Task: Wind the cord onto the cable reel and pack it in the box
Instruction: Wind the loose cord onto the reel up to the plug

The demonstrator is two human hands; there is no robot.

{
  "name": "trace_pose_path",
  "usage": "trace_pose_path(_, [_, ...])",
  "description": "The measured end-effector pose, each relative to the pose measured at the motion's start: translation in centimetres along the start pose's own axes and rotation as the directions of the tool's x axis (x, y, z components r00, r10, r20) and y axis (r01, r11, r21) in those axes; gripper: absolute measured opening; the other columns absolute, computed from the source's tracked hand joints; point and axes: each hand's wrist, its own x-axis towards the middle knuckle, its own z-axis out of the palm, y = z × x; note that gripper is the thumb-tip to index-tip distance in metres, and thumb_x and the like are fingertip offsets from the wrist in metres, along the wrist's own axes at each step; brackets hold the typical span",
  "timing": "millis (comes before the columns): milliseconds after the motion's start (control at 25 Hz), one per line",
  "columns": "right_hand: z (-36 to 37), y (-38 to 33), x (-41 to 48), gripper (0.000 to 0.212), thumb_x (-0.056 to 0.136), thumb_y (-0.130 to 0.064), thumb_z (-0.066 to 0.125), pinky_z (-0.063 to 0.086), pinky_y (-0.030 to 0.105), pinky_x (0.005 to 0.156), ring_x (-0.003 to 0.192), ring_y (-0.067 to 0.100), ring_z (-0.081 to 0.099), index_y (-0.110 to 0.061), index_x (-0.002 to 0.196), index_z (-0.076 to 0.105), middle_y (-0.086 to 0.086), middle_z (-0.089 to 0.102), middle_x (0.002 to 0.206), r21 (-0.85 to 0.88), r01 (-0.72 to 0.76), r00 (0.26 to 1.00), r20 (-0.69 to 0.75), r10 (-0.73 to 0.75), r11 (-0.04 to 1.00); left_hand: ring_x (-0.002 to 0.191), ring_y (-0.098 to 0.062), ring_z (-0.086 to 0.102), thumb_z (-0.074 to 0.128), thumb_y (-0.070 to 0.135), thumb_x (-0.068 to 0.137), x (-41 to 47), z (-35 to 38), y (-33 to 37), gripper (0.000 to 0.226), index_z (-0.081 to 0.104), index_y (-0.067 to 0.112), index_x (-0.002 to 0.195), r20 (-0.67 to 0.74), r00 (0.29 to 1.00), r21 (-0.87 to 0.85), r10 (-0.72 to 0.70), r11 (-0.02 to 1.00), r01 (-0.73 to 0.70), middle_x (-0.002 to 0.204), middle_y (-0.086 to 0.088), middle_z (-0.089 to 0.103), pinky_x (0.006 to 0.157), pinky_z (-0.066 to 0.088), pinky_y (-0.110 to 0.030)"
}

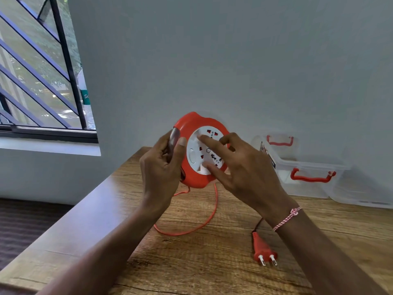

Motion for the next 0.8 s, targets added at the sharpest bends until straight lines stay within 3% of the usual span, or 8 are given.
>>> trace_pose_path(200, [0.0,-0.2,0.0,0.065,0.091,-0.047,0.075,0.063,0.037,0.064,0.086,0.031,0.078,-0.024,0.148,0.057,0.011,0.079,0.108,-0.113,0.063,0.995,-0.067,-0.071,0.992,0.08,0.004,0.074,0.057,0.053,0.101,-0.3,0.3,0.2,0.034,0.062,0.039,0.131,0.021,0.997,0.017,0.074,0.997,-0.074,0.086,0.039,0.067,0.068,0.067,-0.033])
trace_pose_path(320, [-0.1,-0.6,-0.1,0.063,0.089,-0.051,0.075,0.064,0.036,0.066,0.078,0.03,0.079,-0.021,0.143,0.062,0.01,0.081,0.102,-0.049,0.034,0.992,-0.121,-0.04,0.998,0.079,-0.003,0.075,0.057,0.054,0.102,-0.3,0.2,0.3,0.035,0.061,0.037,0.133,0.007,0.991,0.036,0.135,0.99,-0.135,0.089,0.034,0.067,0.068,0.067,-0.037])
trace_pose_path(440, [-0.1,-1.4,0.1,0.065,0.087,-0.062,0.07,0.065,0.035,0.064,0.071,0.025,0.078,-0.02,0.137,0.063,0.008,0.082,0.092,0.092,-0.123,0.983,-0.128,0.134,0.988,0.081,0.01,0.071,0.051,0.064,0.101,-0.5,0.4,0.6,0.049,0.06,0.031,0.136,0.0,0.982,0.064,0.187,0.98,-0.187,0.095,0.031,0.065,0.071,0.061,-0.014])
trace_pose_path(560, [-0.2,-2.4,0.4,0.064,0.083,-0.069,0.067,0.062,0.025,0.061,0.069,0.014,0.075,-0.022,0.127,0.063,-0.001,0.079,0.085,0.293,-0.367,0.917,-0.044,0.396,0.883,0.083,0.017,0.068,0.048,0.066,0.101,-0.7,0.5,0.6,0.056,0.061,0.025,0.138,0.023,0.971,0.087,0.238,0.967,-0.239,0.097,0.021,0.068,0.072,0.052,-0.002])
trace_pose_path(640, [-0.3,-3.0,0.9,0.055,0.083,-0.065,0.071,0.056,0.017,0.05,0.064,0.009,0.074,-0.023,0.117,0.062,-0.003,0.077,0.085,0.455,-0.549,0.806,0.067,0.588,0.701,0.078,0.015,0.068,0.048,0.065,0.102,-0.8,0.6,0.4,0.06,0.064,0.021,0.139,0.04,0.967,0.094,0.251,0.963,-0.253,0.097,0.015,0.07,0.072,0.054,-0.004])
trace_pose_path(720, [-0.5,-3.6,1.4,0.048,0.087,-0.053,0.076,0.049,0.02,0.041,0.056,0.014,0.074,-0.017,0.113,0.059,0.006,0.08,0.083,0.697,-0.674,0.606,0.331,0.724,0.245,0.073,0.006,0.069,0.049,0.063,0.102,-0.8,0.7,0.3,0.062,0.065,0.016,0.139,0.039,0.963,0.111,0.265,0.957,-0.268,0.092,0.009,0.073,0.067,0.058,-0.012])
trace_pose_path(760, [-0.7,-3.7,1.5,0.046,0.089,-0.048,0.077,0.046,0.022,0.04,0.054,0.016,0.074,-0.012,0.112,0.059,0.011,0.08,0.079,0.743,-0.669,0.513,0.473,0.716,-0.011,0.073,-0.003,0.07,0.049,0.062,0.103,-0.9,0.8,0.2,0.061,0.066,0.016,0.139,0.033,0.961,0.121,0.275,0.953,-0.277,0.088,0.004,0.075,0.064,0.058,-0.017])
trace_pose_path(800, [-1.0,-3.8,1.6,0.045,0.089,-0.046,0.077,0.045,0.023,0.04,0.053,0.017,0.073,-0.009,0.11,0.06,0.014,0.079,0.075,0.742,-0.648,0.467,0.566,0.68,-0.173,0.076,-0.009,0.069,0.05,0.061,0.103,-1.0,0.9,0.2,0.058,0.066,0.017,0.138,0.027,0.959,0.124,0.281,0.951,-0.282,0.085,0.001,0.075,0.063,0.057,-0.022])
